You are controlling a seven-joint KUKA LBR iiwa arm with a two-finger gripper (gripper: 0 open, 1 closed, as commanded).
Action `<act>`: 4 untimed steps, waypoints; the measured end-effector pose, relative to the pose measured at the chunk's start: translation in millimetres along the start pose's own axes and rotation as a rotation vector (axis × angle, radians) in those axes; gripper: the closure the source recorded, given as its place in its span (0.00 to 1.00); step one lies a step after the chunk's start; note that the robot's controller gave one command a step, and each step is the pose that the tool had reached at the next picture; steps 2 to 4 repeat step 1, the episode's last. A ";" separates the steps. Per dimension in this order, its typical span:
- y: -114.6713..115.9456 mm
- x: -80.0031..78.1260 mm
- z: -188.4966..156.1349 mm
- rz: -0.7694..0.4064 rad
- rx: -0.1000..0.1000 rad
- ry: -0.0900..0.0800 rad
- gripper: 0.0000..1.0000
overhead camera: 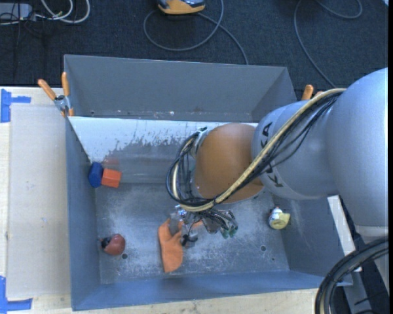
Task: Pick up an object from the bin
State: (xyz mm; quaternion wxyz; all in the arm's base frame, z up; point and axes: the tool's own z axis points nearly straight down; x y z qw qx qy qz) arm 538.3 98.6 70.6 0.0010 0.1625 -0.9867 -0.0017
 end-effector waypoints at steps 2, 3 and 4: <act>0.0 -0.6 0.2 0.000 0.000 -0.001 1.00; 0.0 -0.6 0.2 0.000 0.000 -0.001 1.00; 0.0 -0.6 0.2 0.000 0.000 -0.001 1.00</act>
Offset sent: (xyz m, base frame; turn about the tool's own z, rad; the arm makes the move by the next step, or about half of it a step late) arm -0.0101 0.0576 -0.0006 -0.3269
